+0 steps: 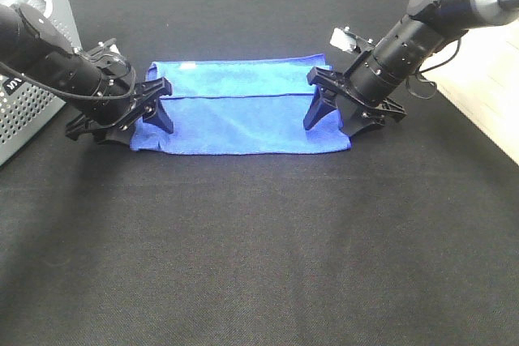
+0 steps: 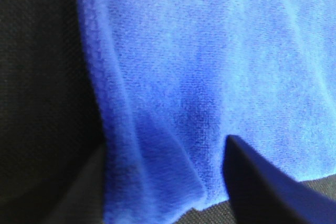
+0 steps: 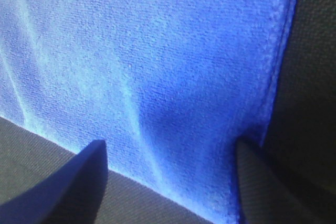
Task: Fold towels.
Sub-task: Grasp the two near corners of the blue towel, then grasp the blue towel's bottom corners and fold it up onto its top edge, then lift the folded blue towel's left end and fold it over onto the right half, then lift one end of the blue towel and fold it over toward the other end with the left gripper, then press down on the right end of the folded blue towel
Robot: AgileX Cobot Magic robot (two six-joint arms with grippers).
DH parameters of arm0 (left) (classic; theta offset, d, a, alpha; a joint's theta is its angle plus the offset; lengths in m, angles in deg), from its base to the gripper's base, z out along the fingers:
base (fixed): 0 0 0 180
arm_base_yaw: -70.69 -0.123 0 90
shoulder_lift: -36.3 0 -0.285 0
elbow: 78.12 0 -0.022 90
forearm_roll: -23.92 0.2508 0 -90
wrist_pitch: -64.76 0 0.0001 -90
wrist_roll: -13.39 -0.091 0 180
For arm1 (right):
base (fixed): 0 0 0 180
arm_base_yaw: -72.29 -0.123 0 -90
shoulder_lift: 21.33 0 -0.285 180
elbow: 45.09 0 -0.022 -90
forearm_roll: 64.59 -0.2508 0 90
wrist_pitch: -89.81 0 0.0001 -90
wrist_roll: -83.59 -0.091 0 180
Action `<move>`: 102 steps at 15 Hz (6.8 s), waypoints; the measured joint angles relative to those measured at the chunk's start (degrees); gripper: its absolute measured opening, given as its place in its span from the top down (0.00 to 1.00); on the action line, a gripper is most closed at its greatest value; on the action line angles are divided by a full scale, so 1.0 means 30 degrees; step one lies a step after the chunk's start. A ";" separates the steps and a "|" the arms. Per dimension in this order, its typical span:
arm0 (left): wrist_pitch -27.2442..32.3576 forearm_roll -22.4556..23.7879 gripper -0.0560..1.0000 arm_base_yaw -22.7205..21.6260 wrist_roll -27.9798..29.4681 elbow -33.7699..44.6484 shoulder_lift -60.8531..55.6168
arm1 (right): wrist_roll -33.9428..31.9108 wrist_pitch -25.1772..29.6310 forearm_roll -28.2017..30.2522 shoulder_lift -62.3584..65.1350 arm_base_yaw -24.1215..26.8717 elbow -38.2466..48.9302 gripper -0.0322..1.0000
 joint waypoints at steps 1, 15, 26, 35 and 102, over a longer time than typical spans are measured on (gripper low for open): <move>0.0000 -0.0153 0.51 0.0000 0.0000 0.0000 0.0076 | 0.0000 -0.0172 -0.0076 -0.0057 0.0000 0.0000 0.36; 0.4068 0.4297 0.93 0.0172 0.1070 0.4354 -0.3934 | -0.1031 0.0707 0.1146 0.3896 -0.0038 0.5596 0.97; 0.3266 0.4488 0.93 0.0172 0.1127 0.6398 -0.6073 | 0.0516 -0.2884 0.0611 0.7238 -0.0936 1.0332 0.97; 0.2024 0.6226 0.93 0.0172 0.3189 -0.1031 -0.2827 | -0.0974 -0.1566 0.2960 0.2769 -0.0917 0.0477 0.97; 1.1784 1.0523 0.17 0.0707 0.8976 -1.4286 0.0420 | 0.2292 0.1585 -0.7105 0.2120 -0.4908 -0.2788 0.06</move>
